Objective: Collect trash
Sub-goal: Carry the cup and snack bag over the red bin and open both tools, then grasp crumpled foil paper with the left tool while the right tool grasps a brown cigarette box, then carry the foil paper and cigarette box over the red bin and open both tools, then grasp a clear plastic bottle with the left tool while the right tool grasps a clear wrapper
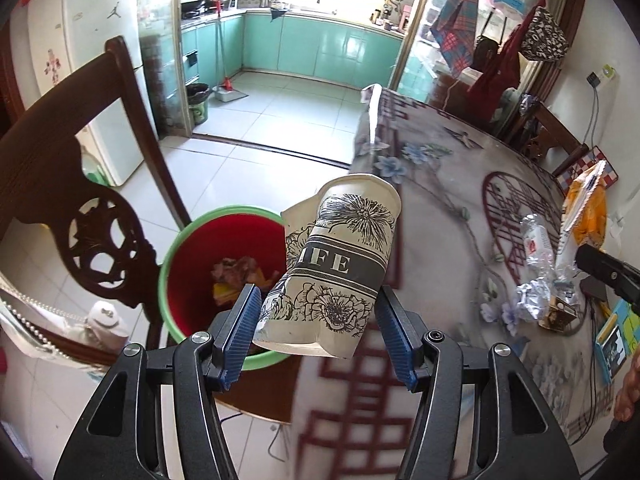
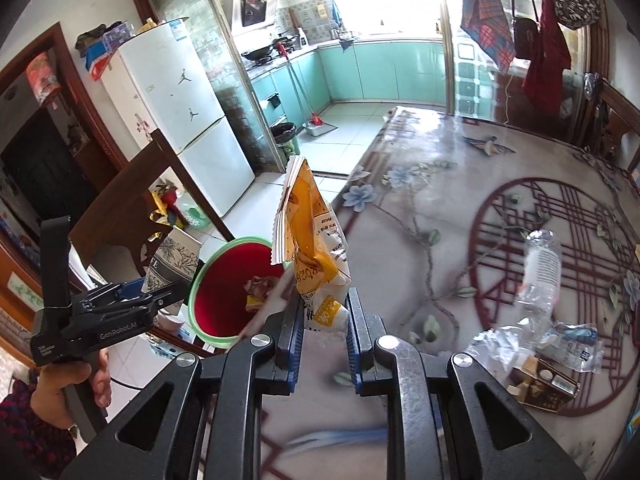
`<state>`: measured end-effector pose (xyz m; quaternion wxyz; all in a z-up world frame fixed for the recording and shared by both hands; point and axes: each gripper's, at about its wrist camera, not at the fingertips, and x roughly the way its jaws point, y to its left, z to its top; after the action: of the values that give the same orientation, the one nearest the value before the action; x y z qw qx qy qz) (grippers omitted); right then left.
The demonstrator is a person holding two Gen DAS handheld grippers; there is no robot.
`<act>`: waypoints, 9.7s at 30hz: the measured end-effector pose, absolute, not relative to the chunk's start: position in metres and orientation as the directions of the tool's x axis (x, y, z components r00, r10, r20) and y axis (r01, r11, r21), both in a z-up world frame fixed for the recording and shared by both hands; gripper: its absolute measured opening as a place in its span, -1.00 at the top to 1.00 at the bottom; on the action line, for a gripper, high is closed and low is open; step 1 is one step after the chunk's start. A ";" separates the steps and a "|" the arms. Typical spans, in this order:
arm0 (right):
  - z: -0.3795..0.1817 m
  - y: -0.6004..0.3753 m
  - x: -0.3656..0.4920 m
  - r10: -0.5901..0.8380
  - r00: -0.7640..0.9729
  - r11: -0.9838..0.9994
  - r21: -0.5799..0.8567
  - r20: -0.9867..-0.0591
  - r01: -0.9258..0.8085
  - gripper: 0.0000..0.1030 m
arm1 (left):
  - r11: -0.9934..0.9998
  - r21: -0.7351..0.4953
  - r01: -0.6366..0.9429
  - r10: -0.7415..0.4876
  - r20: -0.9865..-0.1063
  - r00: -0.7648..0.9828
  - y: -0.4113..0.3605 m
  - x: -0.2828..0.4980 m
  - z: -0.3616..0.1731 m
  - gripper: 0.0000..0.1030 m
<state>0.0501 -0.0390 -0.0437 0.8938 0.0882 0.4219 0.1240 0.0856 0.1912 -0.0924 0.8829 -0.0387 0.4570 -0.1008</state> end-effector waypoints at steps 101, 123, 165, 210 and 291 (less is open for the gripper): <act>-0.132 -0.252 0.011 0.108 0.466 0.989 0.049 -0.878 -0.136 -0.08 | 0.889 -0.152 0.431 -0.344 -0.843 0.413 0.020 0.067 -0.109 -0.56; -0.150 -0.289 -0.018 0.186 0.503 0.976 0.218 -0.844 0.006 0.72 | 0.840 -0.140 0.523 -0.338 -0.891 0.304 -0.107 0.056 -0.139 -0.56; -0.079 -0.221 0.011 0.277 0.626 0.939 0.343 -0.729 -0.016 0.72 | 0.930 -0.204 0.305 -0.341 -0.789 0.512 0.010 0.071 -0.084 -0.03; -0.068 -0.001 0.084 0.310 0.587 0.949 0.277 -0.748 -0.149 0.72 | 0.974 -0.184 0.132 -0.226 -0.838 0.497 0.221 0.145 -0.133 -0.03; -0.199 -0.323 0.044 0.134 0.368 0.983 0.170 -0.920 0.069 0.81 | 0.894 -0.182 0.409 -0.345 -0.863 0.369 -0.090 0.076 -0.112 -0.52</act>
<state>0.0436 -0.3227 -0.1988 0.8222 0.0899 0.5617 0.0198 0.0759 -0.0895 -0.1119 0.8266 0.0314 0.5136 -0.2280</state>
